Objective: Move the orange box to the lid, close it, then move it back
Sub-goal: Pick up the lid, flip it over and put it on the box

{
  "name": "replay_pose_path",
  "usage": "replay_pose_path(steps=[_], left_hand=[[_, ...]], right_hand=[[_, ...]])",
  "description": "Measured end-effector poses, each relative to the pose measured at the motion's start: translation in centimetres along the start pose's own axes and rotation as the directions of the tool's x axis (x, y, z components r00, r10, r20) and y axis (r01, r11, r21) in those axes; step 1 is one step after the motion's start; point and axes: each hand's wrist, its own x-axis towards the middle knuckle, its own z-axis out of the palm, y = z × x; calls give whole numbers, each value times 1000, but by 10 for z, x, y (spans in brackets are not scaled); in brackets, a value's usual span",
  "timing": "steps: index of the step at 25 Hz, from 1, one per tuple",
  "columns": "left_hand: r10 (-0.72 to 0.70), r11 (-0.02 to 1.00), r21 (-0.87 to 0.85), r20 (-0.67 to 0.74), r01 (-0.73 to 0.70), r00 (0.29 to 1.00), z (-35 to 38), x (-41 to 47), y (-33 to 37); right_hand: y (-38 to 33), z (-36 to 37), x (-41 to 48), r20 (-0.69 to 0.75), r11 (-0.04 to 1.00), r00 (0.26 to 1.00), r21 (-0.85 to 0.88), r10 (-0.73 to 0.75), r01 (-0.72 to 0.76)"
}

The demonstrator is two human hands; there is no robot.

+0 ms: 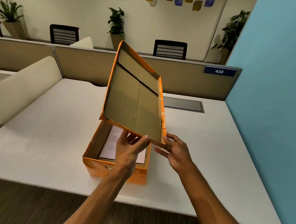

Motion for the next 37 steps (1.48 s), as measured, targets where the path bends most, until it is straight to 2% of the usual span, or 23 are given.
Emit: replay_pose_path(steps=[2, 3, 5, 8, 11, 13, 15, 19, 24, 25, 26, 27, 29, 31, 34, 37], left_hand=[[28, 998, 60, -17, -27, 999, -9, 1, 4], [55, 993, 106, -28, -52, 998, -16, 2, 5], [152, 966, 218, -35, -141, 988, -30, 5, 8], [304, 874, 402, -10, -274, 953, -48, 13, 11], [392, 768, 548, 6, -331, 920, -57, 21, 12], [424, 703, 624, 18, -342, 905, -64, 25, 13], [465, 629, 671, 80, -392, 882, -72, 29, 16], [546, 403, 784, 209, -473, 812, -79, 31, 18], [475, 223, 832, 362, -508, 802, -99, 42, 22], [434, 227, 819, 399, -526, 808, -105, 45, 26], [385, 274, 801, 416, -533, 824, -112, 47, 31], [335, 370, 779, 395, -505, 855, -118, 48, 37], [234, 606, 726, 227, -325, 945, -133, 57, 50], [65, 752, 653, 58, -87, 996, -151, 70, 61], [-196, 842, 521, 62, 136, 979, -173, 85, 74], [-277, 838, 516, 118, 180, 954, -187, 90, 84]], right_hand=[[-9, 14, -6, -84, 932, 976, -324, -199, 162], [-18, 25, -11, -65, 869, 946, -420, -318, 263], [-44, 57, -25, 69, 756, 876, -475, -477, 450], [-89, 112, -47, 302, 693, 809, -418, -504, 587], [-121, 159, -66, 466, 730, 801, -383, -377, 566], [-132, 175, -74, 479, 775, 810, -346, -339, 529], [-137, 179, -79, 455, 801, 816, -300, -357, 518], [-131, 165, -74, 363, 831, 847, -258, -389, 492], [-123, 137, -59, 210, 899, 899, -139, -383, 415], [-120, 130, -56, 188, 919, 915, -106, -357, 380], [-116, 122, -53, 173, 935, 928, -79, -329, 346], [-112, 115, -49, 162, 947, 940, -62, -302, 315], [-100, 102, -44, 153, 963, 953, -26, -260, 267], [-87, 91, -41, 157, 976, 963, 3, -217, 220], [-66, 80, -37, 185, 989, 971, 22, -150, 148], [-48, 69, -28, 164, 993, 979, 40, -117, 112]])
